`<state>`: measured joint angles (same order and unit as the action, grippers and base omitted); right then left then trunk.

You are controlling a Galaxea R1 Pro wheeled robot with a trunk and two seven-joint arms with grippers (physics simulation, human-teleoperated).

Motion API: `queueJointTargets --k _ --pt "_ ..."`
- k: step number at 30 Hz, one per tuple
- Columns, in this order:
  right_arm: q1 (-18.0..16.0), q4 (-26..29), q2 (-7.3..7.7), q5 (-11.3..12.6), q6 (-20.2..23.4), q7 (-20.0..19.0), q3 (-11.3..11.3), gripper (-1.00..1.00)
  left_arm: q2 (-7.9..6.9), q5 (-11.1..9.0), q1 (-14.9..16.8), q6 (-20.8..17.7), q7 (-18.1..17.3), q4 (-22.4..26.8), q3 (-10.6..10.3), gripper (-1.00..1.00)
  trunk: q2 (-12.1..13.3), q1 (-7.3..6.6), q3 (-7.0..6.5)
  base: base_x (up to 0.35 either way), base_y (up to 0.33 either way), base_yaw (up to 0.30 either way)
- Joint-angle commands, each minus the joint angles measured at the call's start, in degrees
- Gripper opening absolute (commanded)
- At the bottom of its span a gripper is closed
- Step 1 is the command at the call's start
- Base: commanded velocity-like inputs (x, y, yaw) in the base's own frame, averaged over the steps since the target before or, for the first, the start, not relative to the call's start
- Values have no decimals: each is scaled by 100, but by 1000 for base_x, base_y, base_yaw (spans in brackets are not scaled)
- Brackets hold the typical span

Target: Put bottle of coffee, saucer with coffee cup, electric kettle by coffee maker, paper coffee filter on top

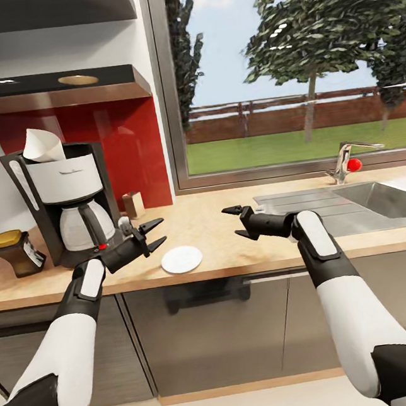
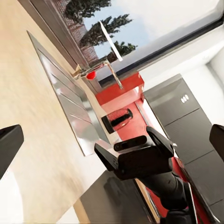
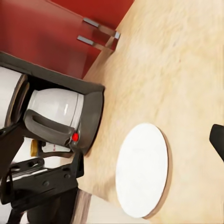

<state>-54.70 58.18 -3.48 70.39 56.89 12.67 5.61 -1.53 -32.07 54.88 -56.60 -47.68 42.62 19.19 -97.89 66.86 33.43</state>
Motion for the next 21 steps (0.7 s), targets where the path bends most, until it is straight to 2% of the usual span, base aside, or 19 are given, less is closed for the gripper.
queueJointTargets --k 1,4,5,7,11,13,15,21 --pt "-5 2 -31 53 24 60 19 100 -5 28 5 -23 -13 -1 3 100 -3 0 6 0 -1 0" --pt "-5 2 -79 53 24 57 19 100 -52 37 5 -33 61 0 -6 100 -3 0 6 0 0 0" --pt "-5 2 -132 53 24 57 18 100 -143 40 5 -43 187 -3 -12 100 -3 0 6 0 0 0" --pt "-5 3 -163 53 24 57 17 100 -220 41 5 -52 274 -16 -16 100 -3 0 6 0 0 0" --pt "-3 1 -204 102 24 54 -41 100 -297 42 5 -59 341 -91 -27 100 -3 0 6 0 0 0" --pt "0 1 -229 283 24 52 -290 100 -353 42 5 -67 357 -224 -35 100 -3 0 6 0 0 0" --pt "2 -3 -235 454 24 52 -427 100 -414 43 5 -69 361 -309 -33 100 -3 0 6 0 0 0" --pt "-2 -205 -239 675 24 51 -570 100 -480 43 5 -70 364 -533 -49 100 -3 0 6 0 0 0"
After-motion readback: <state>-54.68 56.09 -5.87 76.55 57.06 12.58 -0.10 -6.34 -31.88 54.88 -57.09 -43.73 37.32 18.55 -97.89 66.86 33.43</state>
